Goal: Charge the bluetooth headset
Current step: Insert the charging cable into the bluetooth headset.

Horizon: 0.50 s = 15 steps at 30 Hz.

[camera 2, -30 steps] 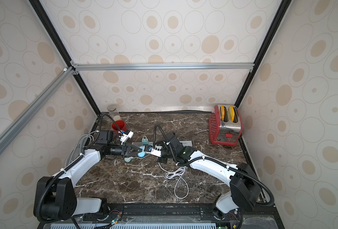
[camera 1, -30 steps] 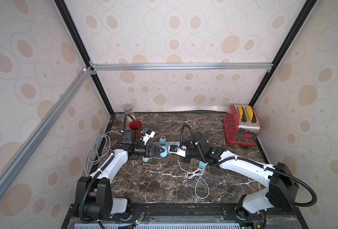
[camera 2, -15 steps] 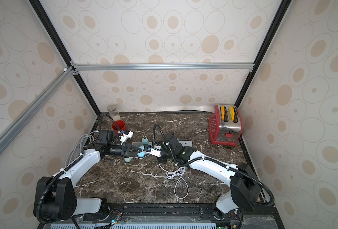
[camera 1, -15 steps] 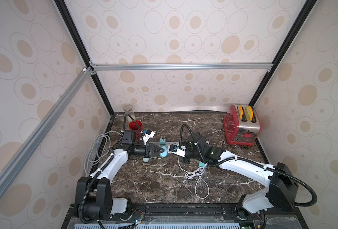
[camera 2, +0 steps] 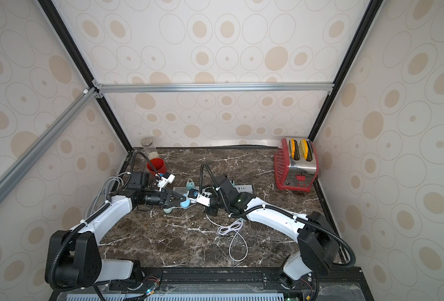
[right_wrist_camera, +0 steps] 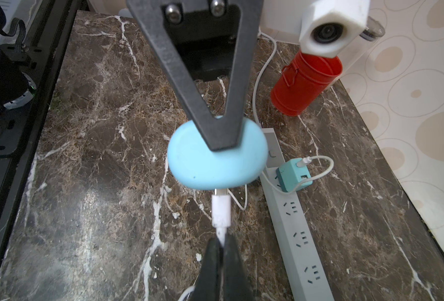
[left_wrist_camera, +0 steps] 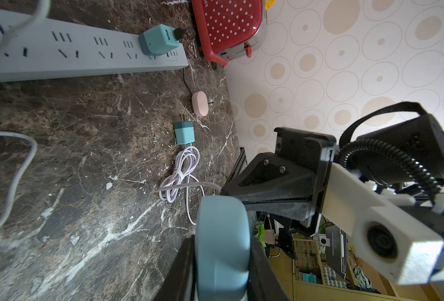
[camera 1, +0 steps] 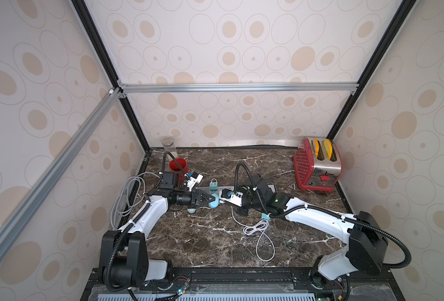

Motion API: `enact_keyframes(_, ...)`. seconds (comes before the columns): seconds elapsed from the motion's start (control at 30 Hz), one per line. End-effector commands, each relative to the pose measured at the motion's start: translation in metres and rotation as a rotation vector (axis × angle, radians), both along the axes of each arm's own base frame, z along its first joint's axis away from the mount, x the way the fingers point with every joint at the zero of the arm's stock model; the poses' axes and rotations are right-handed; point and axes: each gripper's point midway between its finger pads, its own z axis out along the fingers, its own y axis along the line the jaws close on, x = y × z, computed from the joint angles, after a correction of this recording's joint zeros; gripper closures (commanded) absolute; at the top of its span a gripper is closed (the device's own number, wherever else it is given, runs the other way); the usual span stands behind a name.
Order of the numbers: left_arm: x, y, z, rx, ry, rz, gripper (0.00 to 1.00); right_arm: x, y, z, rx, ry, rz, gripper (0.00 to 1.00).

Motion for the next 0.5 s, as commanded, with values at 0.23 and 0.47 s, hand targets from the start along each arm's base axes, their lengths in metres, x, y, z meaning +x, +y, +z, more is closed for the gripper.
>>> enact_keyframes(0.23, -0.004, -0.007, -0.010, 0.048, 0.007, -0.029, 0.96, -0.018, 0.047, 0.084, 0.290, -0.072, 0.166, 1.00)
enact_keyframes(0.47, -0.004, -0.011, -0.008, 0.018, 0.016, -0.037, 0.97, -0.009, 0.055, 0.086, 0.289, -0.070, 0.140, 1.00)
